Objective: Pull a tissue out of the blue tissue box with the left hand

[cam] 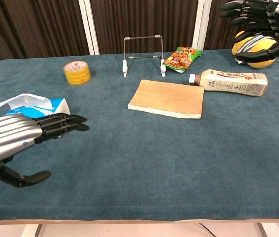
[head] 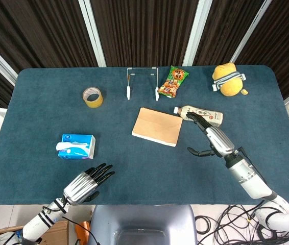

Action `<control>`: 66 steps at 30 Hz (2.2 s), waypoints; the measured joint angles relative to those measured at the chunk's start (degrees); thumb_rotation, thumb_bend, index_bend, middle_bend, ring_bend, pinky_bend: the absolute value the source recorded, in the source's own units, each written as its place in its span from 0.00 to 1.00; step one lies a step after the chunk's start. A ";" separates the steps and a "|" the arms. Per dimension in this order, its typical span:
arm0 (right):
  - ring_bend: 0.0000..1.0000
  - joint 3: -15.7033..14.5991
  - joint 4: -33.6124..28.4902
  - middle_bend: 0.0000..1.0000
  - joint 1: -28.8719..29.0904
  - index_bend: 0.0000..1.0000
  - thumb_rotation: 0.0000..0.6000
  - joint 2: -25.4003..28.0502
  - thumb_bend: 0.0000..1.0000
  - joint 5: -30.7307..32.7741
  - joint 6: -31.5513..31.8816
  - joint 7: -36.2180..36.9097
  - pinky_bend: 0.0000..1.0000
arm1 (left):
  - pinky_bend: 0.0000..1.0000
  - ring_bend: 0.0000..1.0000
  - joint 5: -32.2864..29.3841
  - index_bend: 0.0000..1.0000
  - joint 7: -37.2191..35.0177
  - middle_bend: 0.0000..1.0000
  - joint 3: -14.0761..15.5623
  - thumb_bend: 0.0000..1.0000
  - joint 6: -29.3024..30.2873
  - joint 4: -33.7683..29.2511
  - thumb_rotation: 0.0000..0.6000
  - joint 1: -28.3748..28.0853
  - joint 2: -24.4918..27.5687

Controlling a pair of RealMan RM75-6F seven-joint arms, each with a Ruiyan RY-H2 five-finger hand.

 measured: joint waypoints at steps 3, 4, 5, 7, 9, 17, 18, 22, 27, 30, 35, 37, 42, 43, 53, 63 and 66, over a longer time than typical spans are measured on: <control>0.00 -0.37 0.10 0.02 0.21 0.00 1.00 0.18 0.22 0.32 0.07 1.10 0.17 | 0.30 0.01 -0.38 0.10 -0.68 0.00 -0.24 0.39 0.59 0.83 1.00 0.08 -0.27; 0.00 -0.45 0.23 0.02 0.32 0.00 1.00 0.09 0.22 0.56 0.12 1.47 0.17 | 0.30 0.01 -0.59 0.10 -0.78 0.00 -0.29 0.39 0.59 0.98 1.00 0.07 -0.31; 0.00 -0.49 0.30 0.02 0.37 0.00 1.00 0.00 0.22 0.67 0.13 1.59 0.17 | 0.30 0.01 -0.69 0.10 -0.82 0.00 -0.30 0.39 0.56 1.05 1.00 0.05 -0.32; 0.00 -0.77 0.61 0.02 0.61 0.00 1.00 -0.26 0.22 0.76 0.13 1.89 0.17 | 0.30 0.01 -0.93 0.10 -0.90 0.00 -0.30 0.39 0.52 1.10 1.00 0.03 -0.32; 0.00 -1.09 0.80 0.02 0.75 0.00 1.00 -0.39 0.22 0.55 0.24 2.11 0.17 | 0.30 0.01 -1.05 0.10 -1.07 0.00 -0.31 0.39 0.56 1.16 1.00 0.00 -0.30; 0.00 -2.04 1.93 0.02 0.49 0.01 1.00 -0.73 0.22 -0.31 2.48 2.21 0.17 | 0.30 0.01 -1.95 0.10 -1.12 0.00 -0.56 0.39 0.88 1.22 1.00 0.01 0.19; 0.00 -2.15 2.06 0.02 0.37 0.01 1.00 -0.74 0.22 -0.39 2.82 2.10 0.17 | 0.30 0.01 -2.00 0.10 -1.12 0.00 -0.58 0.39 0.99 1.20 1.00 0.05 0.30; 0.00 -2.54 2.36 0.02 -0.34 0.02 1.00 -0.56 0.22 -0.53 4.09 1.44 0.15 | 0.30 0.01 -2.18 0.10 -0.92 0.00 -0.58 0.39 1.57 0.94 1.00 0.40 1.14; 0.00 -3.46 0.68 0.02 -5.11 0.02 1.00 0.76 0.22 1.15 9.07 -5.26 0.15 | 0.30 0.02 -2.28 0.11 -0.17 0.01 -0.82 0.39 4.96 -1.26 1.00 1.72 5.89; 0.00 -4.44 -3.01 0.02 -9.12 0.02 1.00 2.59 0.22 3.65 11.62 -11.24 0.15 | 0.30 0.03 -3.74 0.11 -0.22 0.00 -1.65 0.39 6.72 -2.75 1.00 2.46 8.72; 0.00 -6.38 -9.48 0.02 -15.88 0.01 1.00 5.63 0.22 5.88 18.01 -20.40 0.15 | 0.31 0.06 -8.91 0.11 1.32 0.00 -3.69 0.39 6.26 -5.10 1.00 2.99 11.33; 0.00 -7.26 -10.38 0.02 -18.83 0.01 1.00 5.89 0.22 5.79 21.99 -23.93 0.15 | 0.36 0.16 -11.11 0.11 3.58 0.05 -4.60 0.39 6.22 -5.82 1.00 3.27 11.79; 0.00 -10.67 -10.75 0.02 -25.12 0.00 1.00 6.05 0.22 4.86 27.81 -32.78 0.15 | 0.76 0.64 -15.39 0.13 12.20 0.44 -6.63 0.33 8.27 -6.20 1.00 4.42 11.06; 0.00 -11.35 -10.95 0.02 -25.78 0.00 1.00 6.32 0.22 4.69 27.78 -33.98 0.15 | 0.81 0.71 -16.39 0.14 14.93 0.53 -7.13 0.31 9.18 -6.11 1.00 4.77 10.44; 0.00 -13.69 -10.44 0.02 -29.82 0.03 1.00 7.06 0.22 -1.07 31.03 -36.70 0.15 | 1.00 1.00 -20.72 0.34 23.42 0.96 -9.77 0.29 12.77 -1.13 1.00 5.73 0.75; 0.00 -15.67 -6.98 0.01 -32.43 0.03 1.00 6.42 0.22 -6.58 32.80 -37.99 0.15 | 1.00 1.00 -21.16 0.37 21.76 0.99 -11.89 0.32 13.99 8.89 1.00 4.37 -10.32; 0.00 -15.56 -7.30 0.01 -32.41 0.03 1.00 6.59 0.22 -6.20 31.62 -38.66 0.15 | 1.00 1.00 -20.59 0.37 21.38 0.99 -12.34 0.32 14.47 12.00 1.00 3.76 -13.12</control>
